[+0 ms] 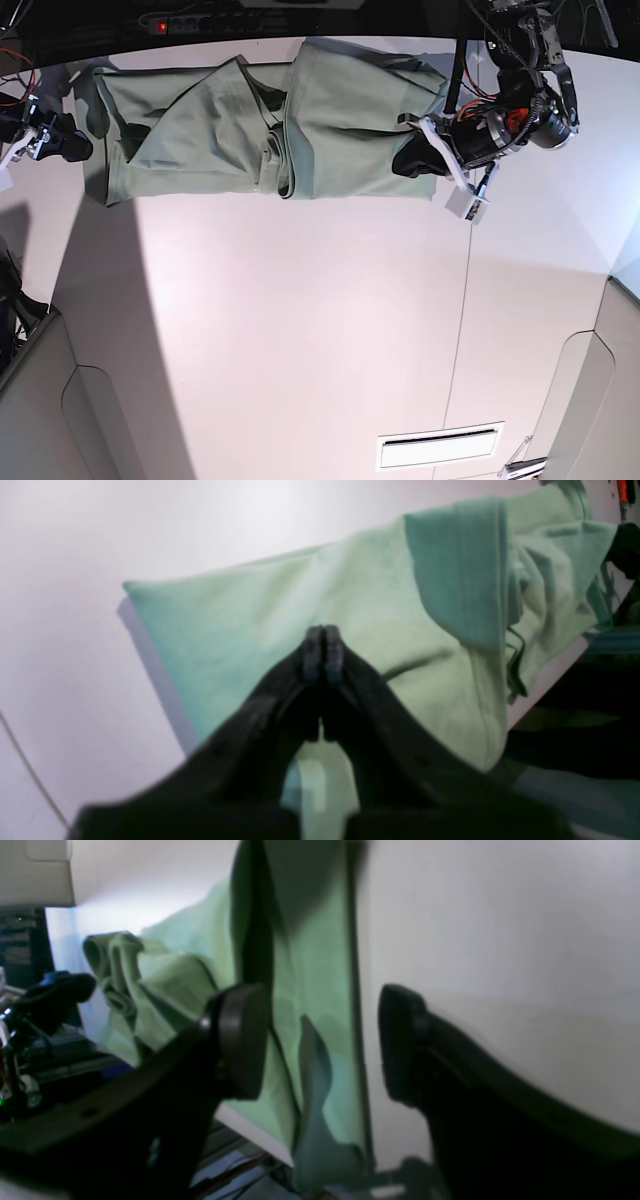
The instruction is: Fold the T-shirt properly
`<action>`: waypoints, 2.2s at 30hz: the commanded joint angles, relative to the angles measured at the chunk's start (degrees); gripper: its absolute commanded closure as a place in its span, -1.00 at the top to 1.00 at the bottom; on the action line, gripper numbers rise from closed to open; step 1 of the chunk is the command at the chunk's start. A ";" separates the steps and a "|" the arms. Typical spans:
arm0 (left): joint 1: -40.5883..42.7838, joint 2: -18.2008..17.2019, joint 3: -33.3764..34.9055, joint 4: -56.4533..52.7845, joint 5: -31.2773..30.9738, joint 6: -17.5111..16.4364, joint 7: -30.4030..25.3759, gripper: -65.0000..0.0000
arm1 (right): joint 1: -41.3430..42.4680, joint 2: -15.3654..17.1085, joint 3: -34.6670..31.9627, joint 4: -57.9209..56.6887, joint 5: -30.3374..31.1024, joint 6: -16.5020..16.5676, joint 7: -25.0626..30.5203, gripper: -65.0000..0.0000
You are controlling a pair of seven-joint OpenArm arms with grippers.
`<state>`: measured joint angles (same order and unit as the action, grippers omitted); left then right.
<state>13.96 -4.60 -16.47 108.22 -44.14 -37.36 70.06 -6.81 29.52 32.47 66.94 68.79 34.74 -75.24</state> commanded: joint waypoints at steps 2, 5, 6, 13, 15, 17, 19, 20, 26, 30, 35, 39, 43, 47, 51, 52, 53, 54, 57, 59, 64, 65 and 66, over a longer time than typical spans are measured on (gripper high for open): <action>-0.46 -0.20 -0.04 1.01 -1.07 -0.63 -0.83 -1.00 | 0.44 1.07 -1.44 0.63 0.87 0.22 -0.09 0.06; -0.48 -0.20 -0.04 1.01 -1.07 -0.63 -0.83 -1.00 | 0.44 1.07 -5.09 0.63 2.14 0.20 -0.07 0.06; -0.46 -0.20 -0.04 1.01 -1.07 -0.63 -0.83 -1.00 | 0.44 1.07 -6.43 0.63 2.38 0.20 -0.04 0.06; -0.46 -0.20 -0.07 1.01 -1.05 -0.63 -0.79 -1.00 | 0.79 0.37 -10.05 0.68 2.38 0.15 0.00 0.06; -0.46 -0.22 -0.07 1.01 -1.03 -0.63 -0.79 -1.00 | 1.16 -0.33 -10.05 0.70 2.36 0.15 -0.04 0.05; -0.48 -0.22 -0.07 1.01 -1.05 -0.63 -0.79 -1.00 | 1.44 -1.09 -10.05 0.74 2.36 0.09 -0.11 -0.12; -0.48 -0.44 -0.07 1.01 -1.03 -0.63 -0.72 -0.83 | 1.73 -1.57 -10.05 0.79 2.12 -0.07 -0.52 -0.71; -0.46 -0.70 -0.15 1.01 -1.05 -0.61 -0.59 -0.74 | 1.86 -1.79 -10.03 0.79 1.95 -0.07 -0.98 -1.00; -0.28 -2.32 -5.53 1.01 -1.05 -0.59 -0.07 -0.61 | 3.91 -1.99 -9.57 1.33 2.19 -0.44 -3.10 -1.00; 1.75 -3.21 -11.41 1.01 -1.33 -0.59 0.07 -0.61 | 4.24 -1.95 -8.24 6.78 4.66 -0.44 -4.76 -1.00; 6.99 -3.37 -15.56 0.98 -1.22 -0.59 0.07 -0.62 | 4.22 -2.95 -8.22 18.95 10.43 -0.39 -4.76 -1.00; 10.14 -3.34 -15.65 0.98 -1.05 -0.59 0.00 -0.62 | 4.22 -7.65 -9.40 29.57 12.11 -0.37 -4.76 -1.00; 10.34 -3.32 -15.65 0.94 -1.05 -0.59 0.00 -0.62 | 4.09 -14.62 -15.28 36.39 12.00 -0.35 -4.76 -1.00; 10.36 -3.34 -15.65 0.94 -1.03 -0.59 0.04 -0.62 | 4.09 -21.92 -25.38 36.98 7.91 -0.35 -4.76 -1.00; 10.36 -3.32 -15.65 0.92 -1.03 -0.59 0.04 -0.62 | 4.13 -27.69 -34.67 36.98 -2.10 -0.39 -0.35 -1.00; 10.36 -3.32 -15.65 0.92 -1.03 -0.59 0.04 -0.62 | 4.17 -28.61 -36.59 36.98 -4.57 -0.39 1.31 -1.00; 10.36 -3.32 -15.65 0.92 -1.03 -0.59 0.04 -0.62 | 4.24 -29.44 -38.40 36.96 -7.10 -0.42 2.93 -1.00; 10.36 -3.32 -15.65 0.87 -1.03 -0.61 0.04 -0.62 | 4.26 -30.10 -40.09 36.96 -9.70 -0.44 4.76 -1.00; 10.38 -3.32 -15.65 0.79 -1.03 -0.61 0.07 -0.62 | 4.26 -31.45 -44.94 36.68 -16.83 -0.46 10.56 -1.00; 10.36 -3.32 -15.63 0.79 -1.03 -0.61 0.07 -0.62 | 4.28 -31.65 -48.39 36.39 -20.41 -0.52 13.18 -1.00; 10.36 -3.32 -15.63 0.79 -1.03 -0.59 0.04 -0.62 | 4.26 -31.61 -56.08 35.28 -26.40 -1.55 15.82 -1.00; 10.36 -3.32 -15.63 0.79 -1.03 -0.61 0.04 -0.62 | 4.26 -31.61 -57.16 35.08 -26.67 -1.53 16.20 -1.00; 10.36 -3.32 -15.63 0.79 -1.03 -0.59 0.04 -0.62 | 4.26 -31.61 -58.07 35.04 -26.84 -1.53 16.44 -1.00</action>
<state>24.38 -7.46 -31.90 108.22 -44.42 -37.56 70.67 -3.18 -1.58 -25.52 101.06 40.53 32.99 -60.51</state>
